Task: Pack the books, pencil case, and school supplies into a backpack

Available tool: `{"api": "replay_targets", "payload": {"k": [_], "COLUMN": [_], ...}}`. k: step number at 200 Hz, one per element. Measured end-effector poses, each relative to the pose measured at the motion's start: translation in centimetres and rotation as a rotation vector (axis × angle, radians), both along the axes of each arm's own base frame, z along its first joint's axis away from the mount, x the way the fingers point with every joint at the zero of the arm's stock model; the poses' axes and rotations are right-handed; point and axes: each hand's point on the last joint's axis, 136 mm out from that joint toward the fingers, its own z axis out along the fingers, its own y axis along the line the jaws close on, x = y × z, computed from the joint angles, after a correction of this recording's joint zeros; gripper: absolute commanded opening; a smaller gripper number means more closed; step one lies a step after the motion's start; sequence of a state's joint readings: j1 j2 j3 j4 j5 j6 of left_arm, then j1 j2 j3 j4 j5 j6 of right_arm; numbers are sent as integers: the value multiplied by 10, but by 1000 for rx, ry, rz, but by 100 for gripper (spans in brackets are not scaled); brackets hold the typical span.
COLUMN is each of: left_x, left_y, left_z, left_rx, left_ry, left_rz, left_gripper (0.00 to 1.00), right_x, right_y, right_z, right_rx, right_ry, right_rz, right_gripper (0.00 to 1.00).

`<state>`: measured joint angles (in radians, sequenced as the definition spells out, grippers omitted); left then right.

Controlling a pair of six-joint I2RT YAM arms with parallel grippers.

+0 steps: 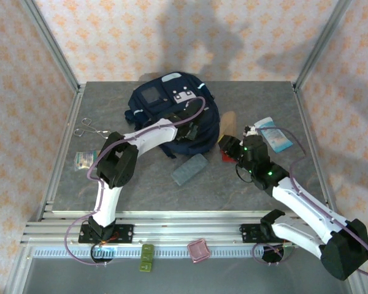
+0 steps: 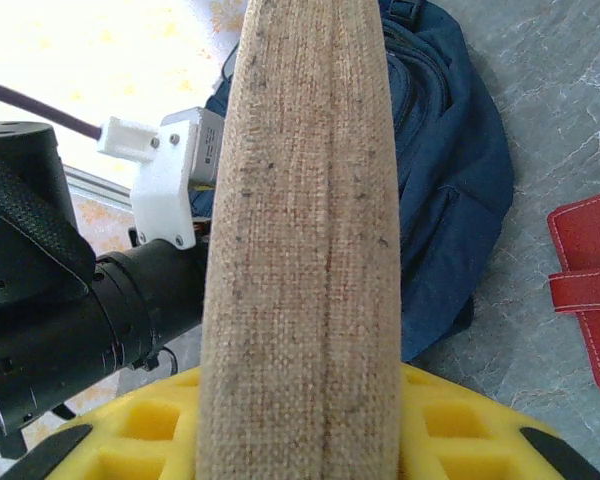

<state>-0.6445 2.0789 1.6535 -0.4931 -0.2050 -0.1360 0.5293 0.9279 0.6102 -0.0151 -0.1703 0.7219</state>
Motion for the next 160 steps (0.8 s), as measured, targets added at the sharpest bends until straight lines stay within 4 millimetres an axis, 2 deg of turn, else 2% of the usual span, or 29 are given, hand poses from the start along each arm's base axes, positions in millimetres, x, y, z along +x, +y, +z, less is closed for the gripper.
{"api": "replay_targets", "payload": {"k": [11, 29, 37, 78, 120, 127, 132, 160], "left_x": [2, 5, 7, -1, -2, -2, -2, -2], "left_y": [0, 4, 7, 11, 8, 8, 8, 8], "left_z": [3, 4, 3, -19, -23, -25, -25, -24], "left_rx": [29, 81, 95, 112, 104, 100, 100, 124], "left_ry": [-27, -60, -71, -77, -72, -72, -73, -91], "left_rz": [0, 3, 7, -4, -24, -25, -25, -23], "left_gripper": [47, 63, 67, 71, 72, 68, 63, 9], "right_x": [-1, -1, -1, -1, 0, 0, 0, 0], "right_y": [1, 2, 3, 4, 6, 6, 6, 6], "right_z": [0, 0, -1, -3, -7, -7, -8, -8], "right_rx": [3, 5, 6, 3, 1, 1, 1, 3], "right_ry": [1, 3, 5, 12, 23, 25, 26, 26], "right_rz": [6, 13, 16, 19, 26, 28, 28, 28], "right_gripper": [31, 31, 31, 31, 31, 31, 31, 30]}}
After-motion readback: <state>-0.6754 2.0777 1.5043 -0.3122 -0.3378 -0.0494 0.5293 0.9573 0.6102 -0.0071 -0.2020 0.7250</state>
